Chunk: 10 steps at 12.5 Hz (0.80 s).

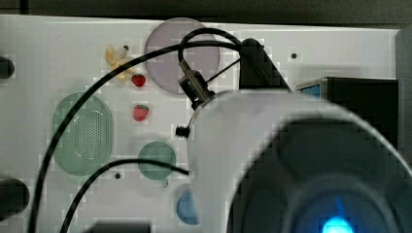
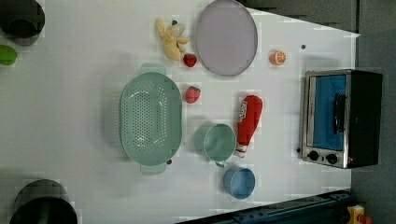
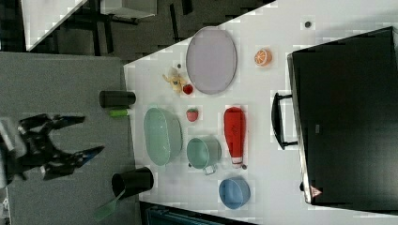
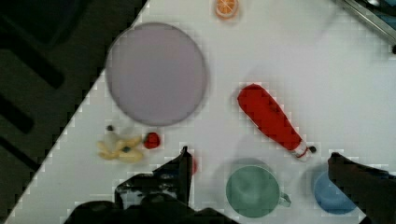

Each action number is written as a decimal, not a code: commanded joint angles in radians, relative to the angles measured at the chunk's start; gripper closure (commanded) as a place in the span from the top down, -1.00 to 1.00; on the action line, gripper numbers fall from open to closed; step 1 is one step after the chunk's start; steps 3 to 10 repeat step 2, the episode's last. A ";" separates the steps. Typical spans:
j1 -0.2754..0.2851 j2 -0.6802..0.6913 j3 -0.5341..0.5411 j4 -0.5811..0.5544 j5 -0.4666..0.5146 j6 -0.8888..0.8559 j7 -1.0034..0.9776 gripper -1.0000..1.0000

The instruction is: Pick Ketchup from oven and place it on table.

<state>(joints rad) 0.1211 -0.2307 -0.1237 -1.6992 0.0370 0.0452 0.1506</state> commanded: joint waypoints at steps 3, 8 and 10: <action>-0.003 0.072 -0.008 -0.031 -0.009 -0.084 0.032 1.00; -0.003 0.072 -0.008 -0.031 -0.009 -0.084 0.032 1.00; -0.003 0.072 -0.008 -0.031 -0.009 -0.084 0.032 1.00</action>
